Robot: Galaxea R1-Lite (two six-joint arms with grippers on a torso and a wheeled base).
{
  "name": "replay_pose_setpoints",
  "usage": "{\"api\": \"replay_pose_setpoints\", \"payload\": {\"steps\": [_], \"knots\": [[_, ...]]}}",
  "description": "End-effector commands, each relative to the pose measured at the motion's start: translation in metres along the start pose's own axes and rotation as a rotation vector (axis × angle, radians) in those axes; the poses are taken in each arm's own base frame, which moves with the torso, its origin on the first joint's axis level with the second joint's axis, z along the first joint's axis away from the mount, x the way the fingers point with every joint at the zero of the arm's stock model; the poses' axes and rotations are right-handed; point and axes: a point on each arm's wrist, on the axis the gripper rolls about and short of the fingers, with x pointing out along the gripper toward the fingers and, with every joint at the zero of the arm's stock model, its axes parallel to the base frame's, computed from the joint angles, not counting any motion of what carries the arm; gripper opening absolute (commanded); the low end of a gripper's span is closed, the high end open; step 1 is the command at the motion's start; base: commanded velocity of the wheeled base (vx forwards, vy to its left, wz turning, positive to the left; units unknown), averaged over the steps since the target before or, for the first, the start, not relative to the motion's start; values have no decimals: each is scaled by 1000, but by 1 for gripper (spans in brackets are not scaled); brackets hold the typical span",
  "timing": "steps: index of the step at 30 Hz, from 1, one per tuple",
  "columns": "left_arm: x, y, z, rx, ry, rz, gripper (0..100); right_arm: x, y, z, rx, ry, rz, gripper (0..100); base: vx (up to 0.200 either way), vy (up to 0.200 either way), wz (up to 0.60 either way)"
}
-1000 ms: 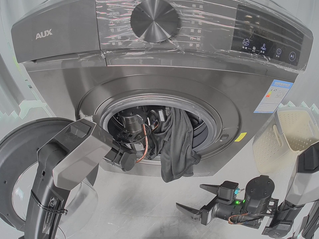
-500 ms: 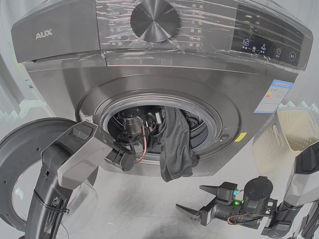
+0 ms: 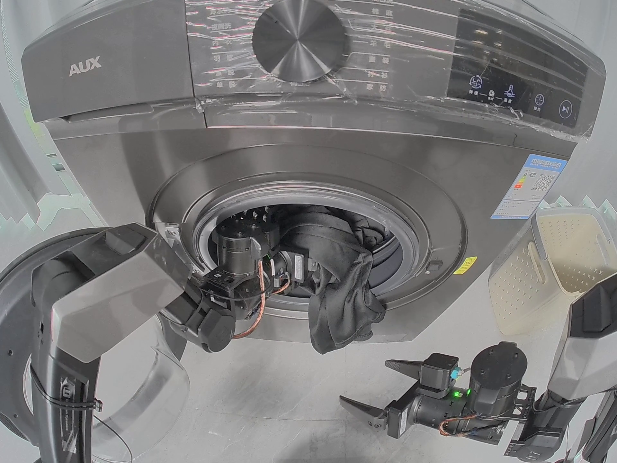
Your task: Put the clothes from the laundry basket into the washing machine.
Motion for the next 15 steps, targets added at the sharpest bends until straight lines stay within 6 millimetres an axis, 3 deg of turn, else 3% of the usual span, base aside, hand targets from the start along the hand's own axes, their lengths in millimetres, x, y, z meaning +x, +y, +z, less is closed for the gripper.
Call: {"api": "replay_pose_setpoints", "payload": {"steps": [1,15], "knots": [[-27,-10,12,34,16,-97,100,0,0,0,1,-1,-1,100,0,0,0],[-52,-21,-15,109,133,-211,100,0,0,1,0,-4,0,100,0,0,0]]}}
